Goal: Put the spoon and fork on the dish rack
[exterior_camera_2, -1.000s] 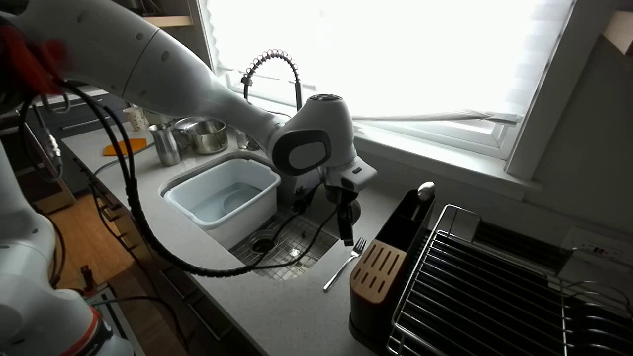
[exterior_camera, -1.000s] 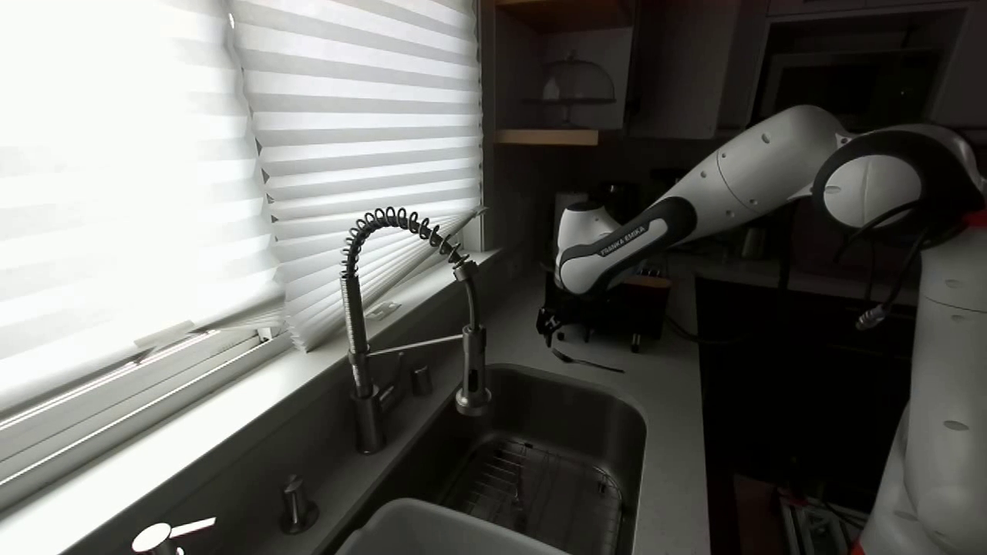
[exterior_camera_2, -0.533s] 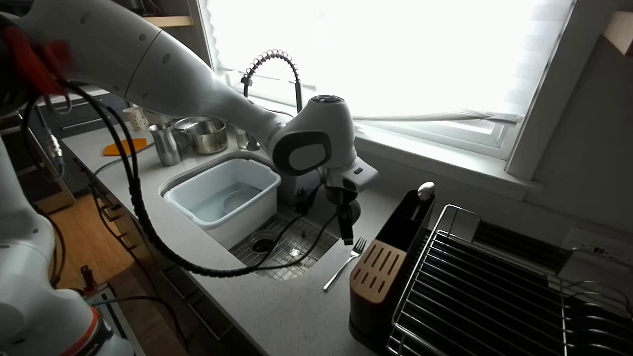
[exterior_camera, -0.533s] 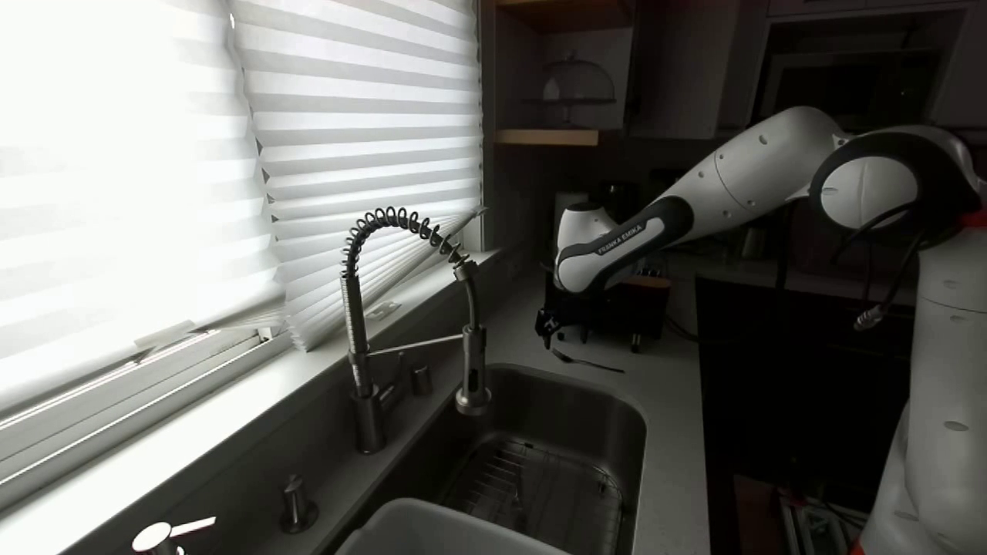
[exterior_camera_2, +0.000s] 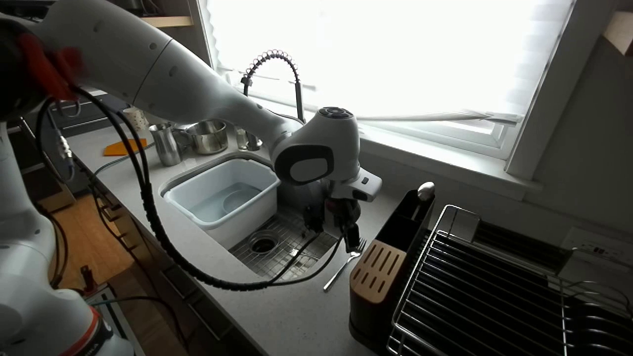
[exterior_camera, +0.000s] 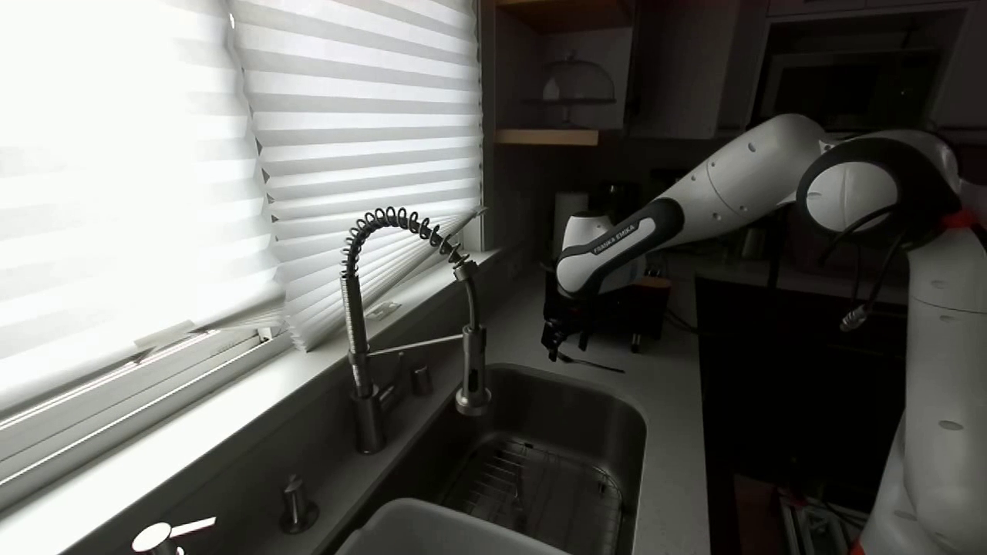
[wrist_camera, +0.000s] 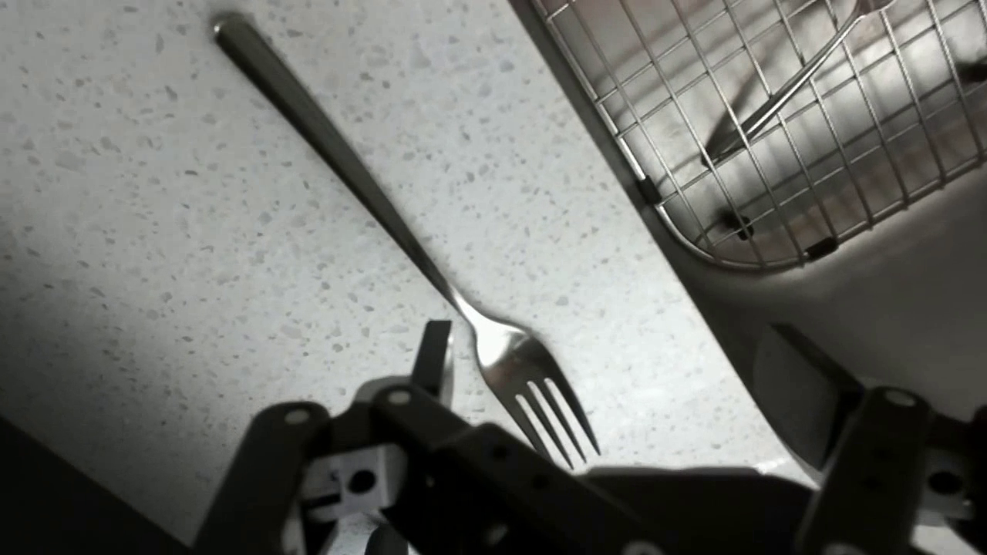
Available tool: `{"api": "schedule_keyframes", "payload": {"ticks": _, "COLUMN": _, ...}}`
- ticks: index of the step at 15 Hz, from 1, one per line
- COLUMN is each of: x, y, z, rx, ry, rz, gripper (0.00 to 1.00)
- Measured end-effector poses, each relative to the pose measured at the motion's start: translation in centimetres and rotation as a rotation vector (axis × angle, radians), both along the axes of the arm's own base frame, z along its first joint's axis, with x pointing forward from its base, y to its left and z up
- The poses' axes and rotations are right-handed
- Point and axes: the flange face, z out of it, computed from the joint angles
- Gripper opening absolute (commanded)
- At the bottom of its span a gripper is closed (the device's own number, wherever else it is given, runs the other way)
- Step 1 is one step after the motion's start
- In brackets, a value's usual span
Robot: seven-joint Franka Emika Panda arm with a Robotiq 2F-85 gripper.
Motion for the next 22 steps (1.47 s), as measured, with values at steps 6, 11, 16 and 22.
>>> {"api": "schedule_keyframes", "payload": {"ticks": 6, "x": -0.3, "y": -0.6, "z": -0.7, "rx": -0.02, "ry": 0.026, "rz": 0.095, "gripper": 1.0}}
{"api": "schedule_keyframes", "payload": {"ticks": 11, "x": -0.4, "y": -0.7, "z": -1.9, "rx": -0.017, "ry": 0.046, "rz": 0.133, "gripper": 1.0}}
{"api": "schedule_keyframes", "payload": {"ticks": 16, "x": -0.4, "y": -0.7, "z": -2.5, "rx": -0.013, "ry": 0.056, "rz": 0.151, "gripper": 1.0}}
{"api": "schedule_keyframes", "payload": {"ticks": 22, "x": -0.5, "y": -1.0, "z": -2.6, "rx": -0.005, "ry": 0.051, "rz": 0.157, "gripper": 1.0}}
